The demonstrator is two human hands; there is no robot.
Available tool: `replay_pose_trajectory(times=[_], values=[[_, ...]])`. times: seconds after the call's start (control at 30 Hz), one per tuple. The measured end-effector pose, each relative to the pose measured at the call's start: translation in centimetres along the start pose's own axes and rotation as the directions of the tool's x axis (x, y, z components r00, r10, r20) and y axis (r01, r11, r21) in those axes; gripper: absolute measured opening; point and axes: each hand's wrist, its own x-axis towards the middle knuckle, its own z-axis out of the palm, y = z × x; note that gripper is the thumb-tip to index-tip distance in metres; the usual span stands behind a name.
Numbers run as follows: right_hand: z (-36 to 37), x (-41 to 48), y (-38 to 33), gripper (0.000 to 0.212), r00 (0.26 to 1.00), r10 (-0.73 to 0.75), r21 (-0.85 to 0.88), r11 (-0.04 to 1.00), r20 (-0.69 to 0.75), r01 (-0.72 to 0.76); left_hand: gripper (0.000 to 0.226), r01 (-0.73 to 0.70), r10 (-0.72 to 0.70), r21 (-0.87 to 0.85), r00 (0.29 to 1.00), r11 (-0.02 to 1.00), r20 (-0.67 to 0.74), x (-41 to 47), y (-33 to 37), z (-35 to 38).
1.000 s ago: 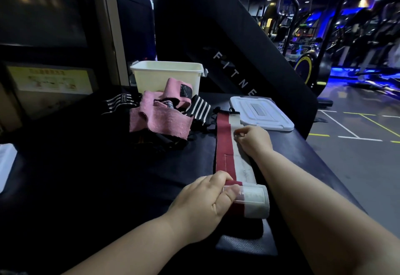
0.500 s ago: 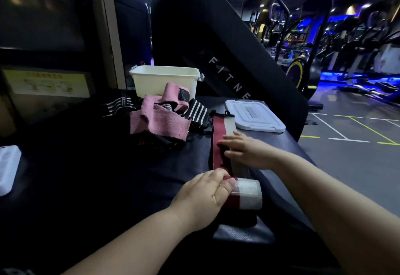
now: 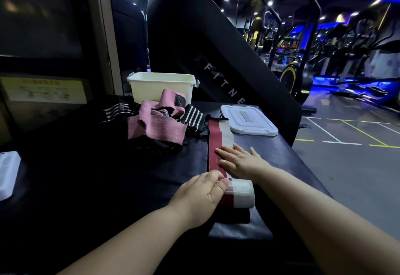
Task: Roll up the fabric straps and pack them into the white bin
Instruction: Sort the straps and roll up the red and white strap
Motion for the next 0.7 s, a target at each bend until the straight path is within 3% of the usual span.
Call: replay_pose_trajectory(times=[0.13, 0.23, 0.3, 0.37, 0.47, 0.53, 0.63, 0.7], values=[[-0.5, -0.6, -0.2, 0.059, 0.996, 0.076, 0.076, 0.994, -0.037, -0.073, 0.034, 0.034, -0.033, -0.012, 0.999, 0.999, 0.02, 0.3, 0.2, -0.1], [-1.4, -2.1, 0.3, 0.057, 0.991, 0.032, 0.234, 0.972, -0.127, -0.002, 0.036, 0.061, -0.061, 0.013, 0.998, 0.998, 0.003, 0.6, 0.5, -0.2], [-1.8, -4.0, 0.4, 0.046, 0.961, 0.026, 0.374, 0.924, -0.276, 0.082, 0.037, 0.075, -0.074, 0.042, 0.997, 0.996, -0.034, 0.7, 0.5, -0.4], [-2.0, -6.2, 0.0, 0.027, 0.92, 0.057, 0.546, 0.818, -0.388, 0.18, 0.037, 0.075, -0.073, 0.049, 0.996, 0.996, -0.053, 0.7, 0.4, -0.4], [-1.7, -9.4, -1.2, 0.02, 0.925, 0.056, 0.742, 0.615, -0.377, 0.265, 0.036, 0.047, -0.043, 0.056, 0.996, 0.997, -0.079, 0.9, 0.1, -0.2], [-0.8, -10.9, -1.5, 0.013, 0.921, -0.007, 0.704, 0.643, -0.389, 0.302, 0.034, 0.021, -0.014, 0.07, 0.995, 0.997, -0.099, 1.0, 0.1, 0.1], [0.5, -11.6, -1.6, 0.042, 0.895, -0.025, 0.602, 0.731, -0.445, 0.32, 0.035, -0.066, 0.088, 0.11, 0.974, 0.992, -0.208, 0.9, -0.2, 0.7], [1.0, -11.6, -1.8, 0.051, 0.875, -0.023, 0.565, 0.755, -0.484, 0.332, 0.032, -0.17, 0.165, 0.008, 0.938, 0.985, -0.304, 0.8, -0.4, 0.9]])
